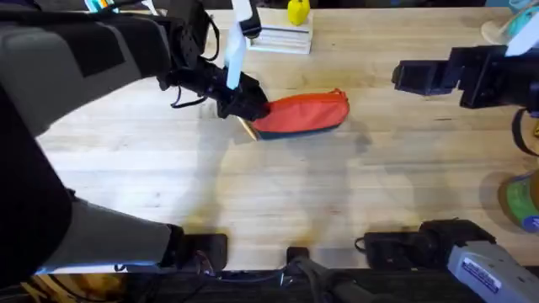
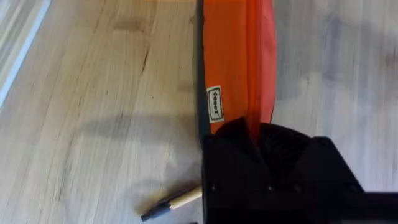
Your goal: Unzip the bag, pick up the pens from the table one at a time and place them inside, then zip the bag closed.
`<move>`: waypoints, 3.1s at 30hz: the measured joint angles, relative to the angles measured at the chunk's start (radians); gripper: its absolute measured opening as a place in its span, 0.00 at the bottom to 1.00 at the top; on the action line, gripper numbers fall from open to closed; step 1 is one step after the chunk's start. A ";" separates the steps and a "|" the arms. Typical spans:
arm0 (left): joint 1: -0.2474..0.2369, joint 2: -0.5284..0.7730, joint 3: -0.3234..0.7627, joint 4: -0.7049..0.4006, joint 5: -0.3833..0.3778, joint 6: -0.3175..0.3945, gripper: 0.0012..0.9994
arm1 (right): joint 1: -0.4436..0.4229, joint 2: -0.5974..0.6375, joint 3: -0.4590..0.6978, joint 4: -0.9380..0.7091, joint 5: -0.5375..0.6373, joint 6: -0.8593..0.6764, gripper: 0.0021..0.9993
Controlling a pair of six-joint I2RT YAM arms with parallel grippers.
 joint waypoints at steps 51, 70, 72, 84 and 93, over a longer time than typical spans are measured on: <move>0.000 0.000 0.000 0.001 -0.001 0.000 0.04 | 0.099 0.681 0.009 0.324 -0.288 -0.031 0.58; 0.000 0.000 0.000 -0.001 0.001 0.000 0.04 | 0.103 0.681 0.010 0.274 -0.314 -0.031 0.13; 0.000 0.000 0.000 -0.002 0.002 0.000 0.04 | 0.103 0.681 0.010 0.274 -0.314 -0.032 0.07; 0.000 0.000 0.000 -0.003 0.001 0.000 0.04 | 0.103 0.634 0.012 0.263 -0.312 -0.032 0.03; 0.000 0.000 0.000 0.000 -0.002 0.000 0.04 | 0.103 0.528 0.012 0.230 -0.302 -0.032 0.03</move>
